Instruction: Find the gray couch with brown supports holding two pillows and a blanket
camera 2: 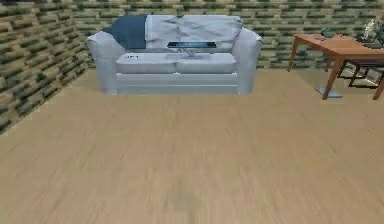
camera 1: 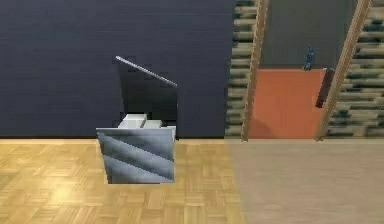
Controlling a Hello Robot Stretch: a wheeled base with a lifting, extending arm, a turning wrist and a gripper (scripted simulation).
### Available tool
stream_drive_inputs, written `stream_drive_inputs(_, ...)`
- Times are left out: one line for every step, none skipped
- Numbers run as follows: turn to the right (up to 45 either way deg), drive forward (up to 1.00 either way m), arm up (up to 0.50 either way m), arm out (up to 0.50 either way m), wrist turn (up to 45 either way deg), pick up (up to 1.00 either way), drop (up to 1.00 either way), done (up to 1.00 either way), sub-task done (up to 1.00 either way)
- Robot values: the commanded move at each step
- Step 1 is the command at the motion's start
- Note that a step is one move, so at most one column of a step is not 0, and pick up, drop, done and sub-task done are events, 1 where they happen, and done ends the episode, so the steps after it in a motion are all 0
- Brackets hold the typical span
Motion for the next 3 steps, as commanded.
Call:
stream_drive_inputs(45.0,0.00,0.00,0.00,0.0,0.00,0.00,0.00,0.00)
stream_drive_inputs(45.0,0.00,0.00,0.00,0.0,0.00,0.00,0.00,0.00)
stream_drive_inputs(39.0,0.00,0.00,0.00,0.0,0.00,0.00,0.00,0.00)
